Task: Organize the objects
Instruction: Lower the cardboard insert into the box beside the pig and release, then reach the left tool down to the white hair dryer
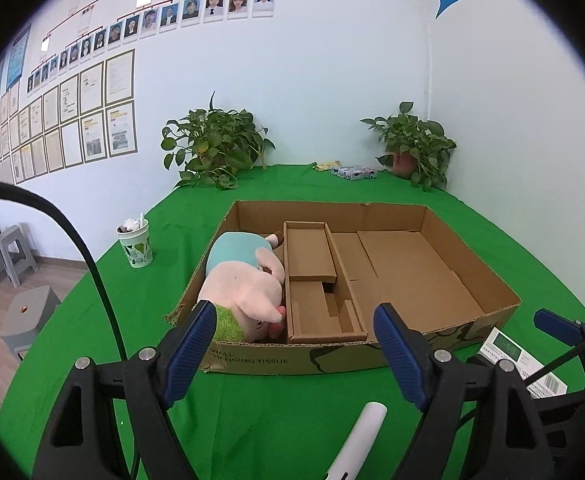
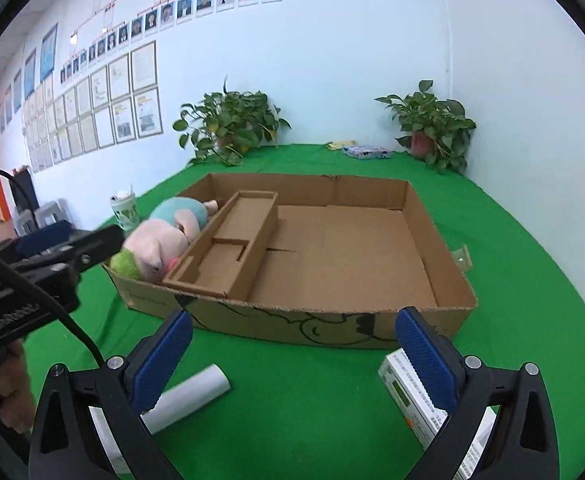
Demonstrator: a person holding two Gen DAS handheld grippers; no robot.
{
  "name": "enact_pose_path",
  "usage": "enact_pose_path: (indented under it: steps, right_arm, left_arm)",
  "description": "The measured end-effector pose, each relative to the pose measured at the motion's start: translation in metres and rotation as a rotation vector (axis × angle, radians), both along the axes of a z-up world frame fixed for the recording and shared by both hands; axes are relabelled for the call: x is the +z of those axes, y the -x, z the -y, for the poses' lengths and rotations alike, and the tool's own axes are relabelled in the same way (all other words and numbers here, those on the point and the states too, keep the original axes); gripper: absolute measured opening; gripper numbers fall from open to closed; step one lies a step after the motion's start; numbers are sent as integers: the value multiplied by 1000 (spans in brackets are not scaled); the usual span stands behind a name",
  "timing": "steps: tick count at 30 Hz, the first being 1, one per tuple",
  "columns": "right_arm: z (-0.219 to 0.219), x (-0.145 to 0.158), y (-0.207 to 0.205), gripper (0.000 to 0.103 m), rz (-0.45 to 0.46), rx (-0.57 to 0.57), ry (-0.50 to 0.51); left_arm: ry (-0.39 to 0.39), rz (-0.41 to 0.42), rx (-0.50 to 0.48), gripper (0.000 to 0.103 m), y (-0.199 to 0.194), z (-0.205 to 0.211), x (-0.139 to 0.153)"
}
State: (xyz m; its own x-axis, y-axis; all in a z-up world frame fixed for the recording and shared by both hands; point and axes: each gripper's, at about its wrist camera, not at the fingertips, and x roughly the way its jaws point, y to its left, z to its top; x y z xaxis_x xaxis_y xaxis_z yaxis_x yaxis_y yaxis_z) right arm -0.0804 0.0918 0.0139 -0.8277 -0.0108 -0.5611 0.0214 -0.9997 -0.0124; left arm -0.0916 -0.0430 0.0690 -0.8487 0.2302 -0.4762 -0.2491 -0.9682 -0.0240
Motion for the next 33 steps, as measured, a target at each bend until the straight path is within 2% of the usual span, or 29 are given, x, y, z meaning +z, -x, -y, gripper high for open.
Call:
enact_pose_path:
  steps: [6,7,9,10,11,13,15,16,17,18,19,20,21,23,28,31,33]
  right_arm:
    - [-5,-5,-8,98,2,20,56]
    - [-5,-5,-8,94,-1,14,52]
    - [-6,-5,-10,64,-1,-2,34]
    - [-6,-6,-9,37,14,-18,17]
    - [-6,-8,-7,17,30,-32,2]
    - [-8,-12,-6,11,49,-30,8]
    - [-11,-12,-9,12,45,-15,49]
    - [-12,-12,-10,26,43,-12,64]
    - [-13,-12,-11,63,38,-13,74]
    - [-13,-11,-13,87,29,-19,79]
    - [-13,-10,-15,100,8,-27,83]
    - [-13,-10,-15,102,2,-27,83]
    - [-12,-11,-15,102,5,-19,80]
    - [-9,-12,-13,102,20,10,84]
    - [0,-20,-13,102,80,146,171]
    - [17,-27,-23,102,156,371,280]
    - [36,-29,-35,102,195,524,297]
  left_arm:
    - [6,43,-1,81,-4,6,-7]
    - [9,46,-4,81,-5,6,-8]
    - [22,49,-14,80,-7,6,-10]
    - [30,53,-23,73,-7,4,-11]
    - [39,56,-28,64,-7,4,-13]
    - [57,83,-50,8,-5,1,-17]
    - [52,106,-77,5,-4,-1,-21]
    - [44,95,-83,5,-7,-1,-21]
    - [22,80,-89,7,-10,1,-20]
    - [-3,67,-92,23,-12,3,-18]
    - [-20,61,-91,58,-14,5,-17]
    - [-35,49,-87,76,-15,7,-15]
    - [-50,32,-77,89,-17,11,-14]
    - [-51,37,-79,89,-15,14,-13]
    - [-46,138,-113,89,-5,26,-24]
    - [-59,222,-157,89,2,36,-36]
    - [-85,295,-186,88,9,42,-47]
